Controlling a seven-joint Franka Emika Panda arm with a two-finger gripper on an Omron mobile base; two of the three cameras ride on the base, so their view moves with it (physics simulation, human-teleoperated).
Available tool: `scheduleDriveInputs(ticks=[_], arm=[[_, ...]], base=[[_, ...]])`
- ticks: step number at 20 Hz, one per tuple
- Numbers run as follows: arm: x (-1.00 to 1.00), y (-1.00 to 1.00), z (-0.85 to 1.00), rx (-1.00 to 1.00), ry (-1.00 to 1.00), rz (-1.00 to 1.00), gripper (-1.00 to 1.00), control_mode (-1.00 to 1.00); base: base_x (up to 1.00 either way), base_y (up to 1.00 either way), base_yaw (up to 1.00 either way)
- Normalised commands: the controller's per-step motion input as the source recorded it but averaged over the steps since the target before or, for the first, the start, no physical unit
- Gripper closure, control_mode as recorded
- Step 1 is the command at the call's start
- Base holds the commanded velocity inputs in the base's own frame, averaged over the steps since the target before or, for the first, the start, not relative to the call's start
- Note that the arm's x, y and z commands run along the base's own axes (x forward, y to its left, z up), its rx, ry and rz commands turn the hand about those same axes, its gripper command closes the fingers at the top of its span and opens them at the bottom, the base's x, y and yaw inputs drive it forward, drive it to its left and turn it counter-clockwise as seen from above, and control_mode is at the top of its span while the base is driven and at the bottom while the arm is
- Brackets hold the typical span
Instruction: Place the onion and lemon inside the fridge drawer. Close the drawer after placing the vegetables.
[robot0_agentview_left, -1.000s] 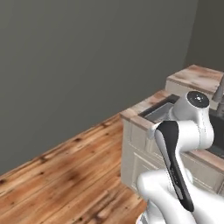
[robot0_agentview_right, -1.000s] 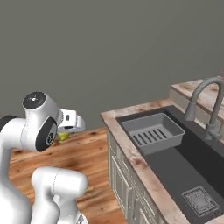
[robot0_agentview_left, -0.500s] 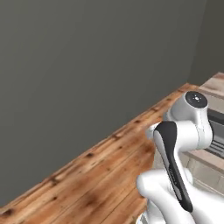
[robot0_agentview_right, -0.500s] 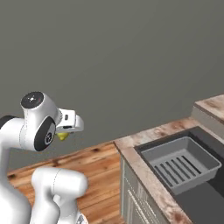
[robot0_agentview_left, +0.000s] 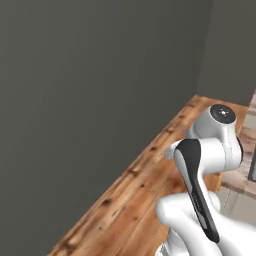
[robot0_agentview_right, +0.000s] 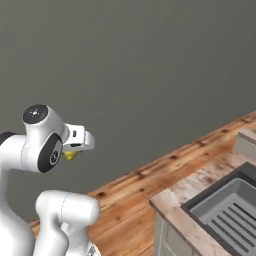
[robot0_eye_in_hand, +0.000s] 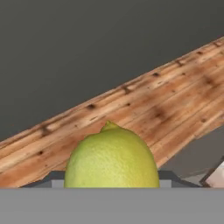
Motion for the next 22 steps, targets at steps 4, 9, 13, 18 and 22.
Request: scheduleDriveInputs(ticks=[4,9,13,18,22], arm=[[0.0,0.0,0.0,0.0,0.0,0.0,1.0,1.0],[0.0,0.0,0.0,0.0,0.0,0.0,1.0,1.0],[0.0,0.0,0.0,0.0,0.0,0.0,1.0,1.0],[0.0,0.0,0.0,0.0,0.0,0.0,1.0,1.0],[0.0,0.0,0.0,0.0,0.0,0.0,1.0,1.0]], base=[[0.9,0.48,-0.48],[0.85,0.5,-0.52],[0.85,0.55,-0.54],[0.89,0.43,-0.55],[0.9,0.19,-0.55]])
